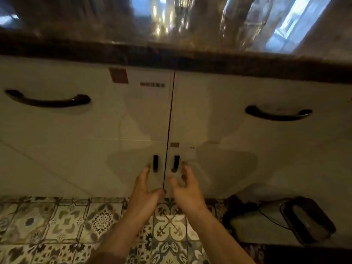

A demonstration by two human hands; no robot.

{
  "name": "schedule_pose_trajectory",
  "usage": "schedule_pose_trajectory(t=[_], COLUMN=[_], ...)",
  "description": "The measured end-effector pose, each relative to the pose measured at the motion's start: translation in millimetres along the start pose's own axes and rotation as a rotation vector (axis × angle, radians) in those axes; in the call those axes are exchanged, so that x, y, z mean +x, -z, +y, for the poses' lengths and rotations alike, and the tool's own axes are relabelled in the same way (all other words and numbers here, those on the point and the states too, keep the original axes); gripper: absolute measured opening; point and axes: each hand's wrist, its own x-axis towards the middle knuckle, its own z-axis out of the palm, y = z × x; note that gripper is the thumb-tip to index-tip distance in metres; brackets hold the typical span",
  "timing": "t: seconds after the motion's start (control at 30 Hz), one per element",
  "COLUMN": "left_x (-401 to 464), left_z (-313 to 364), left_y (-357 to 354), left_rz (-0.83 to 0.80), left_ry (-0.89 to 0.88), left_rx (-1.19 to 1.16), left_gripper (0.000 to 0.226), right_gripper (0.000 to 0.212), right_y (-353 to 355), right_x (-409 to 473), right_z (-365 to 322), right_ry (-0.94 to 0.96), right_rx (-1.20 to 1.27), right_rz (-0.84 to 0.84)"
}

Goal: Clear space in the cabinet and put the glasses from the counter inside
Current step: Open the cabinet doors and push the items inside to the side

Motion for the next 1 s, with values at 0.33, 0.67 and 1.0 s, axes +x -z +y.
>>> schedule_pose_trajectory(t=[0.33,0.67,1.0], left_x=[1.2,-91.6,-203.4], left_z=[-14.2,-50.0,-121.8], left_y=[-2.5,39.3,138.1], left_rz=[-0.06,-0.153,-0.089], left_ry=[-0.075,-0.112,0.019], left_rx=[0.01,0.096,0.216], left_gripper=[0.102,0.093,0.09], right_gripper=[0.065,0.052,0.032], right_y=[-4.1,15.5,125.1], right_x=[-4.3,-100.5,-211.5], right_z=[11.7,48.8,125.5], right_ry=[0.054,0.05,-0.129], right_rx=[0.029,0.009,-0.048], right_rz=[-0.066,-0.014,0.128])
